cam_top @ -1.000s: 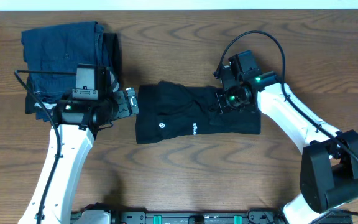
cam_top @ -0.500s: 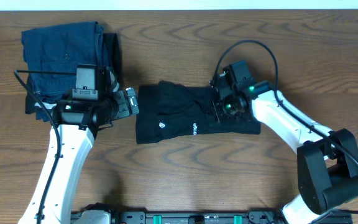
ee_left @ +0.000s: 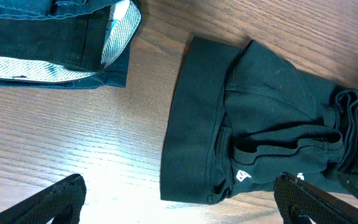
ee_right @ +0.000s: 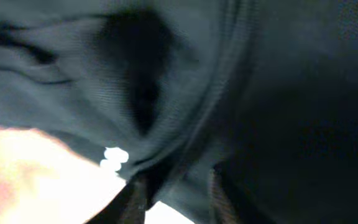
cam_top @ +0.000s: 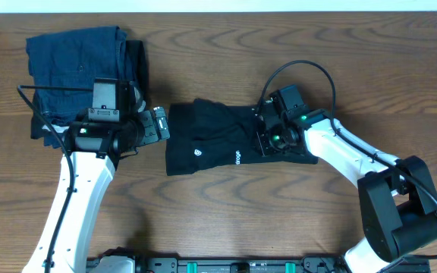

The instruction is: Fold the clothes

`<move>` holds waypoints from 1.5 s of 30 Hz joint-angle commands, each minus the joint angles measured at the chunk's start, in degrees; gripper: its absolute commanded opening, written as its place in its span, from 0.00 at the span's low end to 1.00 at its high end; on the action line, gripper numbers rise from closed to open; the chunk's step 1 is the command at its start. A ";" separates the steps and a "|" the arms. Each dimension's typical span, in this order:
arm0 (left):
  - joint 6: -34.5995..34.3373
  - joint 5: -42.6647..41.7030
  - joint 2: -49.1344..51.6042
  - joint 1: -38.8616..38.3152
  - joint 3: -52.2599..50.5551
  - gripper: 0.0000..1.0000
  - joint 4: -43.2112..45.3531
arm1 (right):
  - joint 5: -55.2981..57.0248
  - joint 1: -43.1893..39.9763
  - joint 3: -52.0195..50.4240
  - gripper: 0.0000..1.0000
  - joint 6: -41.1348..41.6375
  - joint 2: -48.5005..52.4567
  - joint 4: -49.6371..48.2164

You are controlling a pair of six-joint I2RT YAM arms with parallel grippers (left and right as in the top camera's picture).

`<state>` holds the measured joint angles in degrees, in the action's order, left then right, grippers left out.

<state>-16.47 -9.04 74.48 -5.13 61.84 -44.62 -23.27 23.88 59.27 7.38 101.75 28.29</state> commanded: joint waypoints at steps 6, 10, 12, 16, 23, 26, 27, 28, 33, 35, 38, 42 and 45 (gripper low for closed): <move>0.33 -0.20 0.15 0.17 0.59 0.98 -0.13 | -22.80 -3.67 4.26 0.41 -6.82 -1.07 -1.07; 0.33 -0.20 0.15 0.17 0.59 0.98 -0.13 | -29.66 -7.78 7.85 0.45 -6.80 -1.25 -0.20; 0.33 -0.20 0.15 0.17 0.59 0.98 -0.13 | -29.66 -9.94 9.09 0.46 -6.80 -1.29 0.35; 0.33 -0.20 0.15 0.17 0.59 0.98 -0.13 | -27.47 -14.64 9.44 0.46 -6.80 -1.38 2.58; 0.33 -0.20 0.15 0.17 0.59 0.98 -0.13 | -26.23 -29.51 9.42 0.48 -6.86 -1.36 11.80; 0.33 -0.20 0.15 0.17 0.59 0.98 -0.13 | -25.86 -35.19 9.40 0.47 -8.85 -1.36 14.95; 0.33 -0.20 0.15 0.17 0.59 0.98 -0.13 | -24.50 -36.52 9.40 0.47 -9.73 -1.36 15.85; 0.33 -0.20 0.15 0.17 0.59 0.98 -0.13 | -22.60 -37.40 9.40 0.47 -10.19 -1.36 16.57; 0.33 -0.20 0.15 0.17 0.59 0.98 -0.13 | -13.38 -38.23 8.55 0.47 -10.27 -1.33 18.10; 0.33 -0.20 0.15 0.17 0.59 0.98 -0.13 | -13.31 -37.68 8.04 0.50 -10.25 -1.33 17.49; 0.33 -0.20 0.15 0.17 0.59 0.98 -0.13 | -11.21 -36.61 7.43 0.56 -10.16 -1.31 17.42; 0.33 -0.20 0.15 0.17 0.59 0.98 -0.13 | -8.87 -34.64 5.90 0.61 -10.01 -1.31 16.68; 0.33 -0.20 0.15 0.17 0.59 0.98 -0.13 | -8.76 -32.37 3.89 0.63 -9.99 -1.31 14.43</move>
<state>-16.47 -9.04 74.48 -5.13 61.84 -44.62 -33.32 -10.61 64.88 -1.98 101.45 43.55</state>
